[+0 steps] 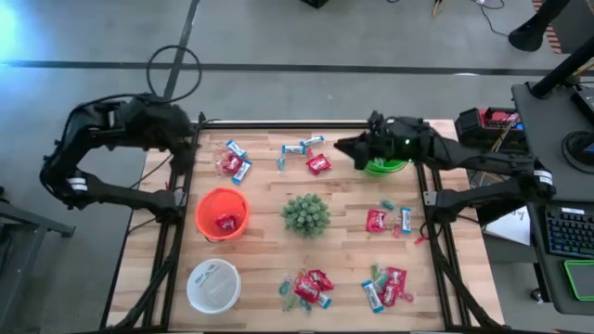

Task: Sort candy
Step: Put the red candy into the orange bucket

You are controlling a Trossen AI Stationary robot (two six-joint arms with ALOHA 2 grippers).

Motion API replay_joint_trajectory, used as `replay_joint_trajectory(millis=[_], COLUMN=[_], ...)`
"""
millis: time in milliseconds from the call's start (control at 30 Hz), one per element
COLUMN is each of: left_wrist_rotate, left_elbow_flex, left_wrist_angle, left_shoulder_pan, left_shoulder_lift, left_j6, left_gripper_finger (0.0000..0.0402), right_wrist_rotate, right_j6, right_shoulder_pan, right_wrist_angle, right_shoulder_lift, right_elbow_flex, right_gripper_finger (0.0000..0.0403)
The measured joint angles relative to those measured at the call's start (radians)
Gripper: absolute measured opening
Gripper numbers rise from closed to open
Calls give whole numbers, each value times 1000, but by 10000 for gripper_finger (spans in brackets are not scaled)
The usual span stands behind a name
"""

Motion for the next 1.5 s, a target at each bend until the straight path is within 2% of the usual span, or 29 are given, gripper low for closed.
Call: replay_joint_trajectory(millis=[167, 367, 633, 833, 1067, 1367, 1500], left_wrist_rotate=[2, 82, 85, 85, 85, 85, 85], left_elbow_flex=[0, 0, 0, 0, 0, 0, 0], left_wrist_angle=[0, 0, 0, 0, 0, 0, 0], left_shoulder_pan=[0, 0, 0, 0, 0, 0, 0], left_shoulder_lift=[-21, -34, -66, -80, -85, -86, -86], left_j6=[2, 43, 95, 99, 90, 27, -6], left_gripper_finger=[164, 164, 164, 164, 164, 165, 165], right_wrist_rotate=[24, 29, 28, 28, -10, -92, -173], right_j6=[70, 147, 356, 463, 476, 495, 493], right_shoulder_pan=[82, 180, 352, 450, 511, 521, 523], right_wrist_angle=[-10, 10, 75, 18, -34, -19, -16], right_shoulder_lift=[67, 135, 189, 221, 282, 403, 449], right_elbow_flex=[0, 0, 0, 0, 0, 0, 0], right_gripper_finger=[141, 141, 141, 141, 141, 141, 141])
